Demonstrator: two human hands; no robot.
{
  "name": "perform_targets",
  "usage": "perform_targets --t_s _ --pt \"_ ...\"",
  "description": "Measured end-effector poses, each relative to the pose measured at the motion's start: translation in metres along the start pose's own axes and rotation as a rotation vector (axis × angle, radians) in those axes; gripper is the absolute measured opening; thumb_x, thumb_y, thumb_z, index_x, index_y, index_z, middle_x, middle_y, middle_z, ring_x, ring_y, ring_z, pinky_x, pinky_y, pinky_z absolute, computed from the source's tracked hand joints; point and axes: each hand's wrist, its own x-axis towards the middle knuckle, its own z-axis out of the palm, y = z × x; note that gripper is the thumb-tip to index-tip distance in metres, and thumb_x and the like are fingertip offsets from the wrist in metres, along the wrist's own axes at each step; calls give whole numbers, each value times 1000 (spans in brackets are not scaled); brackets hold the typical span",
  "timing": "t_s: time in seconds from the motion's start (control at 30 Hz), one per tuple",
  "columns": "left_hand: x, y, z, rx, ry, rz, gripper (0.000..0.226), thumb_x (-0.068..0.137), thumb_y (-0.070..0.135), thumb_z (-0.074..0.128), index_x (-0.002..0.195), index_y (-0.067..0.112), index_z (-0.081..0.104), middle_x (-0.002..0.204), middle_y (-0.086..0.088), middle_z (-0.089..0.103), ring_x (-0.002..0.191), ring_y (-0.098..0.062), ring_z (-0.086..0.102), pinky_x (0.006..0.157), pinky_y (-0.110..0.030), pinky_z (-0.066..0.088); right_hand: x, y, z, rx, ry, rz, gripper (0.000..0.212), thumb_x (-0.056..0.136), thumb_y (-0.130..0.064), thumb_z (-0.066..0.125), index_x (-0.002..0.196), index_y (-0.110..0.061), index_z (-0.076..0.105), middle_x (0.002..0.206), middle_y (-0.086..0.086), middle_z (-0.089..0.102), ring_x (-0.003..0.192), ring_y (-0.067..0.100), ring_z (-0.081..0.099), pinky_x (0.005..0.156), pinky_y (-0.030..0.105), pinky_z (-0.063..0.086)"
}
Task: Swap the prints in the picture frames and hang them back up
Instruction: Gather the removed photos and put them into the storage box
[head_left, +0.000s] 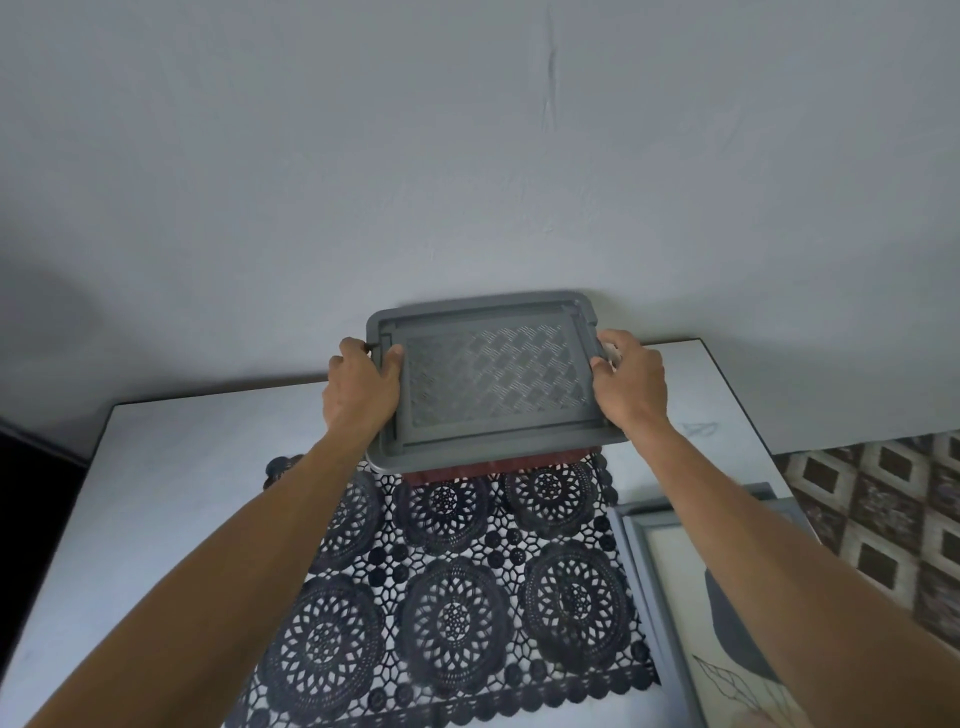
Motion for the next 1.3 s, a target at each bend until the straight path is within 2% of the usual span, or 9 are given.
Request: perform_targets --t_s 0.17,0.3,0.37,0.6,0.8,1.0,1.13,1.2,1.3 --pt "-1 1 1 29 1 3 63 94 59 51 130 8 40 125 -17 53 109 -40 55 82 -44 42 -11 -5 1 -89 29 -33 36 103 -26 47 138 -25 50 126 18 48 98 36 60 81 32 42" --pt "-4 2 1 92 13 7 66 94 62 46 130 7 39 126 -19 53 110 -43 56 80 -45 42 -11 -6 -1 -55 -51 148 42 102 -36 46 134 -8 41 118 17 58 97 38 59 74 35 41" --pt "-4 3 2 128 5 -40 71 92 66 45 127 4 39 122 -20 57 108 -43 57 76 -44 41 -6 -3 -6 -68 -105 190 45 101 -44 46 121 -4 52 112 16 63 88 33 56 72 34 40" --pt "-2 4 -1 170 -7 -121 75 89 71 45 118 2 47 113 -20 61 102 -42 58 72 -43 44 -22 -3 -1 -275 162 -103 26 101 -31 51 99 -8 62 89 9 65 82 33 60 66 32 35" --pt "-6 9 2 200 69 -81 65 95 63 42 116 1 47 113 -22 62 102 -44 59 71 -44 42 -23 3 -3 -285 149 -189 33 104 -34 39 94 -12 61 76 4 54 69 28 48 64 32 33" --pt "-12 19 3 346 76 -37 59 101 53 39 124 -1 46 120 -21 60 107 -41 59 75 -44 42 -16 3 3 -122 142 -126 25 100 -33 51 88 -16 64 79 6 64 78 29 61 65 31 41" --pt "3 21 -14 389 -77 -29 50 99 47 50 119 1 52 117 -21 61 108 -41 58 78 -41 41 -14 1 8 -9 158 -69 31 97 -33 59 121 -16 68 111 9 69 102 27 64 83 33 47" --pt "2 19 -17 421 -61 -7 44 99 44 52 110 2 55 111 -20 63 103 -40 60 75 -40 41 -12 -2 8 22 146 -53 33 96 -33 61 124 -15 67 115 9 69 105 26 64 81 29 43" --pt "-11 25 -11 492 9 46 42 102 38 49 113 -2 56 109 -19 63 102 -40 61 72 -40 41 -6 -3 9 52 119 -25 29 95 -31 62 120 -16 66 112 9 68 102 27 63 77 26 38"
